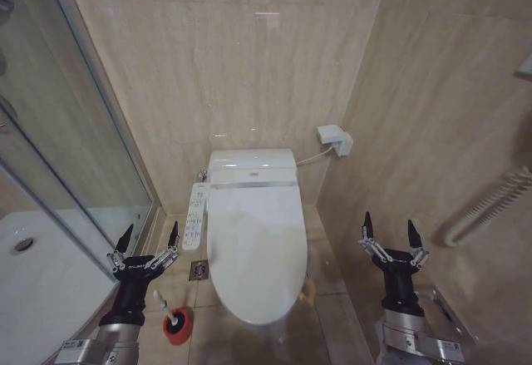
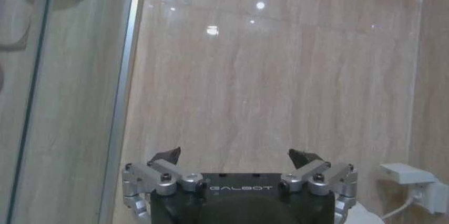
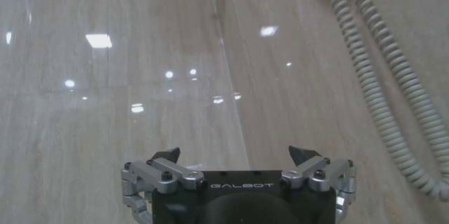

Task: Open the toilet lid, clean the toilet bowl with a toilet brush, close the toilet lid, and flush.

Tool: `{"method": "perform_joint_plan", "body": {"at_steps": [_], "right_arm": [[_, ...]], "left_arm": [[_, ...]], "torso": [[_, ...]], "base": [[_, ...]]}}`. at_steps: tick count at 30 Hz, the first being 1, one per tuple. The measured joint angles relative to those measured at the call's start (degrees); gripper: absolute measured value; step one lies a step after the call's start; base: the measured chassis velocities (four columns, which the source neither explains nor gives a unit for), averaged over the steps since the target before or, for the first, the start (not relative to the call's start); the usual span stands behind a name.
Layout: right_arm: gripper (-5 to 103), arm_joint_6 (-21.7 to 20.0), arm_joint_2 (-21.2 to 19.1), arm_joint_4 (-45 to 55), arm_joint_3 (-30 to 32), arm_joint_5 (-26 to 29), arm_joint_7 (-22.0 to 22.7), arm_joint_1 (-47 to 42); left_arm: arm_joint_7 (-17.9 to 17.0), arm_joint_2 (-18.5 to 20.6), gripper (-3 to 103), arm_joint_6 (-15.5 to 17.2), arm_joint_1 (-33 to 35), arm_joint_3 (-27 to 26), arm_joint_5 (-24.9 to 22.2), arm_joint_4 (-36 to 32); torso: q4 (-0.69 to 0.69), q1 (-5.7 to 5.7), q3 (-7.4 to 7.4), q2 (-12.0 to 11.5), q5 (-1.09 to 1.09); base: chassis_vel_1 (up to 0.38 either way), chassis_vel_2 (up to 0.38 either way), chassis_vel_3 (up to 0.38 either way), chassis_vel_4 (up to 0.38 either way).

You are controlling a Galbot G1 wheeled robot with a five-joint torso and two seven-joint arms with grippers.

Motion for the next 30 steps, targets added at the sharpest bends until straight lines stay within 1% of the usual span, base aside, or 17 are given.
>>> {"method": "perform_joint_plan", "body": {"at_steps": [5,8,9,12,15,23,30], "right_arm": [[100,0.17,-0.21,0.00,0.25,0.13,0.00,0.04],[100,0.29,-0.30,0.01,0.38,0.22,0.00,0.00],[100,0.32,-0.31,0.01,0.39,0.23,0.00,-0.01],[100,0.34,-0.32,0.01,0.41,0.26,0.02,-0.07],[100,0.34,-0.36,0.17,0.41,0.29,0.08,-0.23],[100,0.36,-0.36,0.59,0.41,0.31,0.08,-0.56],[100,0.41,-0.54,0.79,0.62,0.41,0.09,-0.69]], "left_arm": [[1.37,0.04,100,-0.32,-0.25,-0.40,0.17,0.44],[1.79,0.09,100,-0.47,-0.26,-0.40,0.26,0.46],[2.06,0.10,100,-0.62,-0.25,-0.40,0.34,0.46],[2.53,0.12,100,-1.01,-0.20,-0.42,0.44,0.45],[3.00,0.17,100,-1.53,0.10,-0.55,0.42,0.16],[3.34,0.19,100,-2.24,0.44,-0.90,0.39,-0.05],[3.28,0.05,100,-2.04,0.59,-1.06,0.34,-0.51]], "torso": [[0.02,0.09,0.03,-0.03,-0.01],[0.00,0.10,0.04,-0.03,-0.02],[0.02,0.10,0.04,-0.04,-0.01],[-0.01,0.09,0.03,-0.03,-0.01],[0.02,0.05,0.02,-0.03,-0.01],[0.01,0.04,0.02,-0.02,-0.01],[0.01,0.05,0.02,-0.02,-0.01]], "base": [[-0.011,0.019,0.027,-0.017],[-0.061,0.070,0.046,-0.060],[-0.035,0.059,0.030,-0.057],[-0.023,-0.004,-0.017,-0.038],[0.000,0.000,0.000,0.000],[0.000,0.000,0.000,0.000],[0.000,0.000,0.000,0.000]]}}
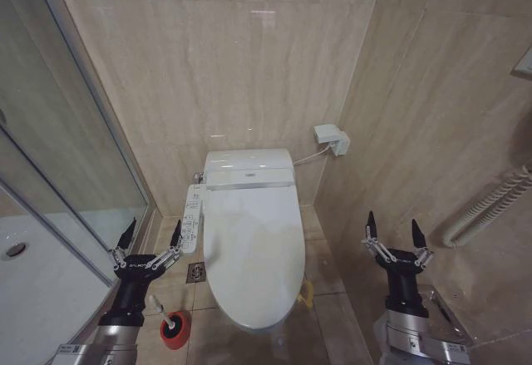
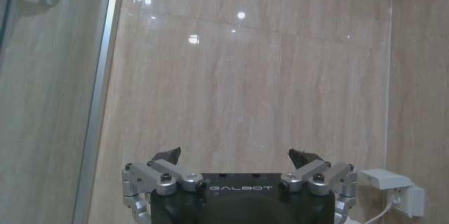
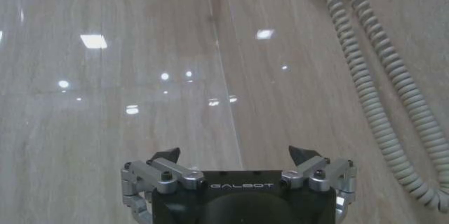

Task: Open the toilet lid, clean the toilet bowl with a toilet brush, close the toilet lid, and flush.

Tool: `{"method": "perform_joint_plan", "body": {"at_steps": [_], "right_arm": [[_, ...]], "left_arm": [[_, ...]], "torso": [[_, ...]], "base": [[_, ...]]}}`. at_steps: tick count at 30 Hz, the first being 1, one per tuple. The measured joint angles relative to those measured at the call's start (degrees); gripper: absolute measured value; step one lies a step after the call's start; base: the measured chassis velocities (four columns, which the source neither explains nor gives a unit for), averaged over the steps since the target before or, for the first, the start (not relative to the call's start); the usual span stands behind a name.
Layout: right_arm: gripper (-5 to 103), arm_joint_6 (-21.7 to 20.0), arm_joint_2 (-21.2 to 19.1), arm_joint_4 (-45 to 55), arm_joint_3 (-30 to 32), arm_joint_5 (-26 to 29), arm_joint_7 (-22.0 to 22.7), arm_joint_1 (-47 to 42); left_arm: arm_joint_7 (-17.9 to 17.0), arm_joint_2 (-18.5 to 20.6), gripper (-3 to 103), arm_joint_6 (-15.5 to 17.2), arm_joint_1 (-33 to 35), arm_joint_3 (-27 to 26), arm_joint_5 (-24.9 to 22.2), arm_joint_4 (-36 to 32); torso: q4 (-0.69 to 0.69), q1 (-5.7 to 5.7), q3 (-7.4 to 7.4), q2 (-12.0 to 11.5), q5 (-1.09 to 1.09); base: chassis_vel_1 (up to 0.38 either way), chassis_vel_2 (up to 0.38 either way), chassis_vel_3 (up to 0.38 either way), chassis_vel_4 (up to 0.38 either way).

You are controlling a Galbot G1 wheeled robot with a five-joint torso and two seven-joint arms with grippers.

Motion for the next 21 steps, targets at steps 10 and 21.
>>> {"method": "perform_joint_plan", "body": {"at_steps": [10,21], "right_arm": [[100,0.04,-0.02,-0.30,-0.05,0.07,0.01,0.36],[100,0.02,-0.15,-0.35,-0.22,0.30,0.10,0.31]], "left_arm": [[0.86,-0.15,100,-0.63,-0.01,-0.34,0.08,0.45],[1.54,-0.30,100,-1.60,-0.30,0.11,-0.01,1.09]], "torso": [[0.00,0.00,0.00,0.00,0.00],[0.01,0.02,0.00,0.00,0.00]], "base": [[0.000,0.000,0.000,0.000],[0.000,0.000,0.000,0.000]]}}
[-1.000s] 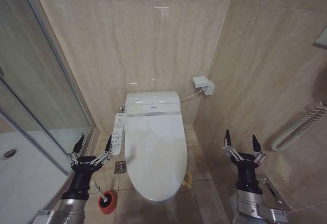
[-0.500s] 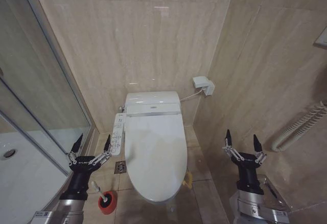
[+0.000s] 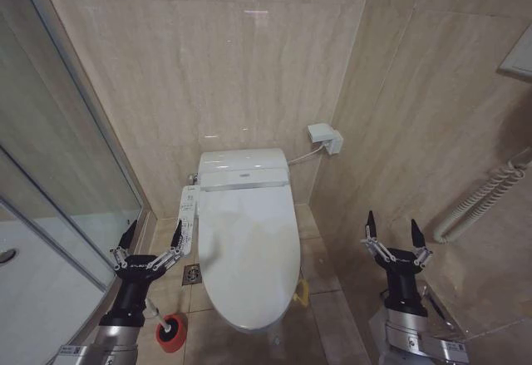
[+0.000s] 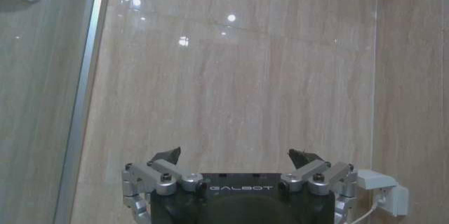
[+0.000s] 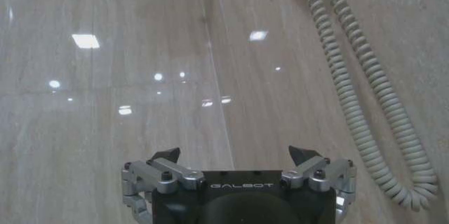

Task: Open the toilet lid, clean the toilet bowl with a toilet brush, close the toilet lid, and flush.

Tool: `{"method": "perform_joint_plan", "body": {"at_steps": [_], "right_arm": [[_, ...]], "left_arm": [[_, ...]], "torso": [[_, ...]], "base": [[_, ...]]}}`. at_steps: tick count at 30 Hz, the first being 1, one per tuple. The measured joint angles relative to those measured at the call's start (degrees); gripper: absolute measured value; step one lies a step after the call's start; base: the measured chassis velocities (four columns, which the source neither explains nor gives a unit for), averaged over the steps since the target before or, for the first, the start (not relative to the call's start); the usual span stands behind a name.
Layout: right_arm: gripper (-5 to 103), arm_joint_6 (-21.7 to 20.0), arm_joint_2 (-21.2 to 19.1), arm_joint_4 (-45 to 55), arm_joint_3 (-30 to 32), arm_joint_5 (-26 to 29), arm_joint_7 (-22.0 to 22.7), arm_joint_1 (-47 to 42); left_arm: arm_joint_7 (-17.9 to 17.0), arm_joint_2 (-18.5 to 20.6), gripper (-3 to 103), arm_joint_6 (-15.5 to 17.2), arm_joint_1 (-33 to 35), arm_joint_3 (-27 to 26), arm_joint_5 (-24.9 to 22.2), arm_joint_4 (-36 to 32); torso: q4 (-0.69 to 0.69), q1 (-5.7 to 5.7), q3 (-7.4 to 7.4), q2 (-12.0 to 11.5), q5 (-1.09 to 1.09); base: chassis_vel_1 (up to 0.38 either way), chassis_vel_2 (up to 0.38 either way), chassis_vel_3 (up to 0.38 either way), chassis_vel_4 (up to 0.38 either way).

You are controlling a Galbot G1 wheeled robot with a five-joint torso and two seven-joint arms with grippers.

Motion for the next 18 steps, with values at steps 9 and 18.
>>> {"method": "perform_joint_plan", "body": {"at_steps": [9,18], "right_arm": [[100,0.18,0.00,-0.06,0.15,0.15,0.00,-0.06],[100,0.73,0.05,-0.63,0.27,0.22,0.01,-0.03]], "left_arm": [[0.26,-0.20,100,-0.21,0.08,0.37,0.00,0.02],[0.46,-0.35,100,-0.29,0.32,0.60,0.16,-0.02]], "torso": [[-0.01,0.01,0.00,0.00,-0.01],[-0.03,-0.02,-0.01,0.01,-0.03]], "base": [[0.077,-0.067,-0.080,0.071],[0.211,-0.212,-0.201,0.219]]}}
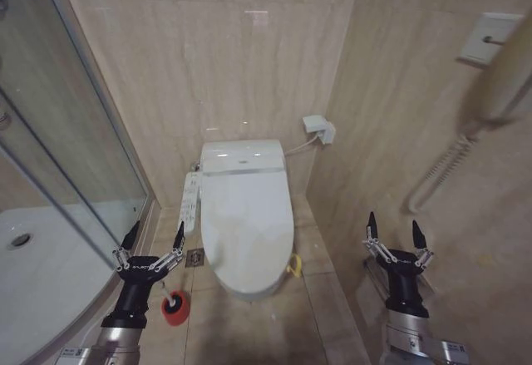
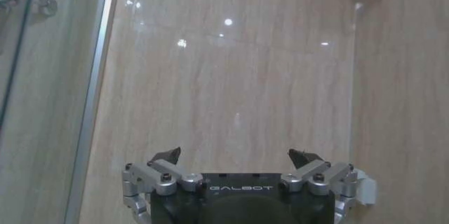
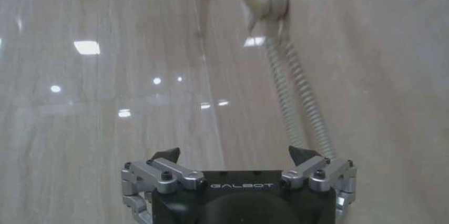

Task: Open the toilet lid, clean the toilet bowl with a toilet brush, close the toilet lid, and flush.

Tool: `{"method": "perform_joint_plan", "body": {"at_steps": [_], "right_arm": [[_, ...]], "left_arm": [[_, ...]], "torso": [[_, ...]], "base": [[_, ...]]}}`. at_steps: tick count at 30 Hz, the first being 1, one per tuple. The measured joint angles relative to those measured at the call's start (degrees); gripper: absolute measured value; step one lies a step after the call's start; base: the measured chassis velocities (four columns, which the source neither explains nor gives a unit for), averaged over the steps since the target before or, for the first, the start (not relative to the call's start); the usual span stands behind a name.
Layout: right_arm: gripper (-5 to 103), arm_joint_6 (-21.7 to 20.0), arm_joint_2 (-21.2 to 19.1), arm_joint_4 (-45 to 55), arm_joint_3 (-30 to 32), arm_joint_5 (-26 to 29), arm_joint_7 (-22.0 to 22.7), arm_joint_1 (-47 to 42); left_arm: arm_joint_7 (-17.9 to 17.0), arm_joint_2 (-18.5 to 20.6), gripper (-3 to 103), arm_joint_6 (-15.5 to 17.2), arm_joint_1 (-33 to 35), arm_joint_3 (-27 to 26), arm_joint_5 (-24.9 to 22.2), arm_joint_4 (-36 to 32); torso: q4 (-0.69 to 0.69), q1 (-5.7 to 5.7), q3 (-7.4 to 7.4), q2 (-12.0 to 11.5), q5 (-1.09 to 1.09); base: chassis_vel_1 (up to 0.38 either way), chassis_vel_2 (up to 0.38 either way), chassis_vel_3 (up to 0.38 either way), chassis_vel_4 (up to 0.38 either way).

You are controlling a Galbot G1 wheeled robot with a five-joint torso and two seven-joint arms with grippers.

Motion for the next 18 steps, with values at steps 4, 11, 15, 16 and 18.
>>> {"method": "perform_joint_plan", "body": {"at_steps": [4,11,15,16,18], "right_arm": [[100,0.20,-0.09,-0.39,0.00,0.14,-0.01,0.20],[100,0.33,-0.46,-0.96,0.02,0.41,-0.03,0.68],[100,0.16,-0.59,-1.26,0.05,0.44,0.01,0.98],[100,0.09,-0.62,-1.29,0.06,0.45,0.02,1.02],[100,0.08,-0.72,-1.34,0.05,0.47,-0.01,1.05]], "left_arm": [[0.10,-0.14,100,-0.01,0.10,0.30,0.16,0.04],[0.33,-0.28,100,-0.02,-0.16,0.58,0.29,0.69],[0.35,-0.31,100,-0.01,-0.46,0.82,0.29,1.14],[0.36,-0.31,100,-0.01,-0.57,0.85,0.28,1.23],[0.38,-0.32,100,0.01,-0.70,0.89,0.24,1.34]], "torso": [[0.03,-0.03,-0.02,0.02,0.02],[0.04,0.01,0.01,0.01,0.03],[0.02,0.06,0.02,-0.01,0.02],[0.02,0.06,0.02,-0.02,0.03],[0.02,0.07,0.02,-0.02,0.02]], "base": [[0.227,-0.232,-0.212,0.213],[0.053,-0.056,-0.068,0.043],[-0.073,0.073,0.062,-0.054],[-0.050,0.047,0.066,-0.044],[-0.050,0.015,0.046,-0.034]]}}
